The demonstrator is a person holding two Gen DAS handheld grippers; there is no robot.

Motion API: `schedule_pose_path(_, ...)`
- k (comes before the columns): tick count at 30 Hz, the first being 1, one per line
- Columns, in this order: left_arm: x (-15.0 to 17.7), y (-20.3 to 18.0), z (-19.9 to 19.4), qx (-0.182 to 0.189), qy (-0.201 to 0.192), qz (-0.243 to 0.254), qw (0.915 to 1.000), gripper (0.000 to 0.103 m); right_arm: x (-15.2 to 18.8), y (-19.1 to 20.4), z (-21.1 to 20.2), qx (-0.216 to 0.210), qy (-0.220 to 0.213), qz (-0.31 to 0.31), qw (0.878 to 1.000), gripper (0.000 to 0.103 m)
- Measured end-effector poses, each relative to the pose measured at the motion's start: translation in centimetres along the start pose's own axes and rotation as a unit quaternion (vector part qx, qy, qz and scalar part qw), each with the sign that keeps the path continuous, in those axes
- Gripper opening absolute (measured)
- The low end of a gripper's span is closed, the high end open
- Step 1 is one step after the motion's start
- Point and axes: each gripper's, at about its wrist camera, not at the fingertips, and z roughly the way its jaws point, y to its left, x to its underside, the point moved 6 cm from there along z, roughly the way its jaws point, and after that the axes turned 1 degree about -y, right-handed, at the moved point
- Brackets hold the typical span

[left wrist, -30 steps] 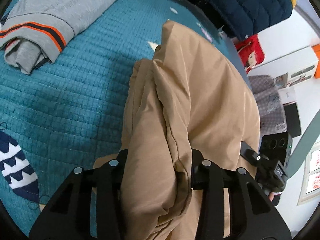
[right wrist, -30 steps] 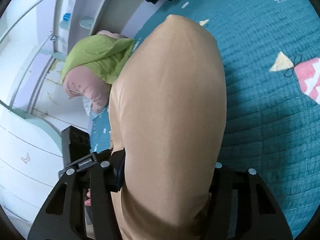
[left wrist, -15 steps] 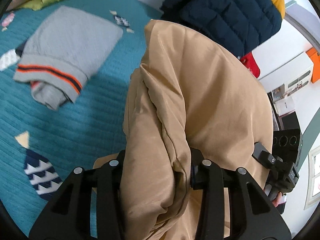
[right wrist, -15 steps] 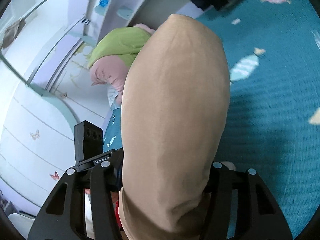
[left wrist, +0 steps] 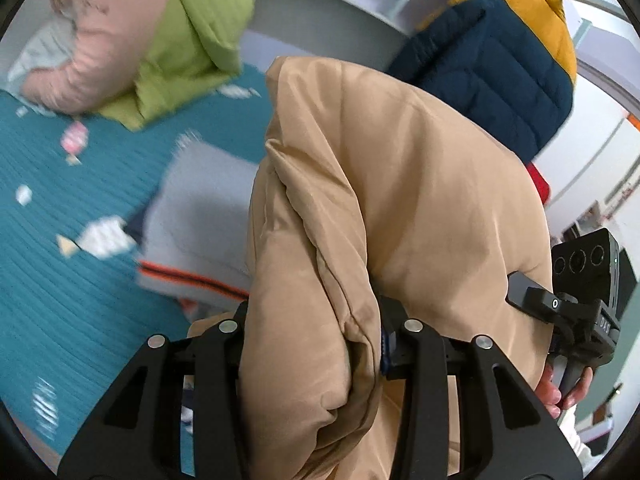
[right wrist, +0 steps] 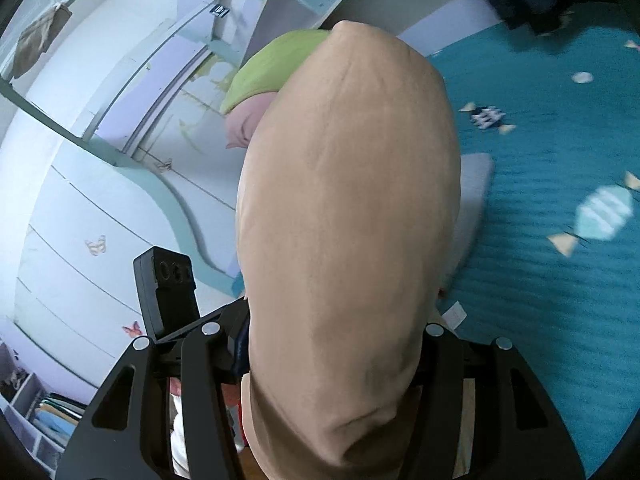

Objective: Fold large clothes

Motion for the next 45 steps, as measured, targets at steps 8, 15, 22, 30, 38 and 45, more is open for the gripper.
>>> schedule_pose_path(8,-7.2,5.8,-3.0,-0.065,-0.036,-0.012,0.9972,0.040,-5.6,2.2,7.6,-0.048,0.032,0.016,0.998,0.053)
schedule_pose_path(15,-13.4,10.3,-0.8,-0.087,-0.057,-0.049,0.9934,0.040,-8.7,-1.1,13.6,-0.006,0.017,0.067,0.998,0.073)
schedule_pose_path(22,-11.6,16.5,10.4,-0.149,0.047,-0.097,0.9829,0.045,-7.8,-12.3,14.5,0.200,0.005,0.140,0.970,0.084)
schedule_pose_path(30,-8.8,19.7,8.8,-0.214,0.017,-0.091,0.9725,0.044,-7.9,-11.0,8.2,0.245,-0.071,-0.020,0.967,0.087)
schedule_pose_path(38,-6.0,12.6,8.5,-0.161,0.032,-0.008,0.9864,0.044,-3.0,-8.5,14.8,0.276,0.034,-0.168,0.946,0.051)
schedule_pose_path(45,-3.0,17.7,16.4,-0.220,0.070,-0.074,0.9703,0.045,-1.5,-10.6,19.0,0.333,0.033,-0.187,0.924,0.057)
